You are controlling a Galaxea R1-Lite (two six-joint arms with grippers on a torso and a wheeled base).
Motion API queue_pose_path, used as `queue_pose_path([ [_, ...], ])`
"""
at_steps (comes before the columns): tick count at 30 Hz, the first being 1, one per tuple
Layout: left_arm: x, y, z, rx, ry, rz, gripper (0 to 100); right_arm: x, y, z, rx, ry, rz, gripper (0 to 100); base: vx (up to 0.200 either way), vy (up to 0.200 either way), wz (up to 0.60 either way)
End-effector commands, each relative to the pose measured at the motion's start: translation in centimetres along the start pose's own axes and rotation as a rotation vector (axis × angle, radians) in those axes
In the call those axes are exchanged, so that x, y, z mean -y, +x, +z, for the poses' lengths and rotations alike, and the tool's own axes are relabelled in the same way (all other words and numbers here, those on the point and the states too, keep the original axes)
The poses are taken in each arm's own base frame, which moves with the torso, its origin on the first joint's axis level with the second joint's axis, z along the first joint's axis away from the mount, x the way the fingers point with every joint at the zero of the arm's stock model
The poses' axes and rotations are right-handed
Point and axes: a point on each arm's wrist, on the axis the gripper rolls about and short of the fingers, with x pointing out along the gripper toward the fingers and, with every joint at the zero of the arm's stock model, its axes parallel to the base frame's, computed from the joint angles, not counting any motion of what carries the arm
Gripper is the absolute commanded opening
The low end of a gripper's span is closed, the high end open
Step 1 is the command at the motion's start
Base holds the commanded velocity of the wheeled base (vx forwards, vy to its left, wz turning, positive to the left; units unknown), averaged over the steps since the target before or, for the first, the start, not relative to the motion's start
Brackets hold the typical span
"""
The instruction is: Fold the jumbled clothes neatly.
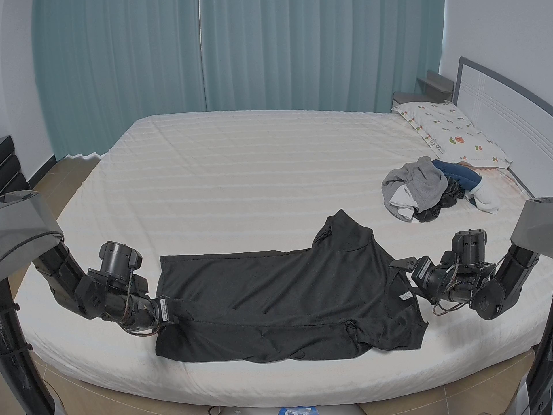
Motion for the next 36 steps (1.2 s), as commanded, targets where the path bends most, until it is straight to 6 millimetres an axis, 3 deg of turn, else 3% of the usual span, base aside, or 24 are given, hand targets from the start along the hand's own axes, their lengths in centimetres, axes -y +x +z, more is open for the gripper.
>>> queue_pose_path([
  [1,0.2,-1.6,-0.5,0.023,0.004,-0.007,0,-0.1,-0.1,-0.2,-0.005,-0.003,0.002,100,0.0,0.0,0.0],
  [6,0.2,-3.8,-0.8,0.05,-0.007,-0.054,0,-0.2,0.0,-0.6,-0.017,-0.008,0.003,100,0.0,0.0,0.0],
  [12,0.0,-3.0,-1.0,0.024,-0.028,-0.065,0,-0.2,-0.1,-0.7,-0.02,-0.008,-0.001,100,0.0,0.0,0.0],
  [17,-0.9,-0.6,-1.8,-0.056,-0.039,-0.026,0,-0.1,0.0,-0.8,-0.025,-0.009,-0.004,100,0.0,0.0,0.0],
  [18,-1.0,-0.4,-1.9,-0.064,-0.042,-0.023,100,0.0,0.0,-0.8,-0.027,-0.008,-0.005,100,0.0,0.0,0.0],
  [31,-1.3,0.4,-2.3,-0.043,-0.036,-0.052,100,0.0,0.0,-0.9,-0.028,-0.006,-0.006,100,0.0,0.0,0.0],
  [36,-1.2,0.0,-2.2,-0.046,-0.044,-0.157,100,0.0,0.0,-0.9,-0.028,-0.006,-0.006,100,0.0,0.0,0.0],
])
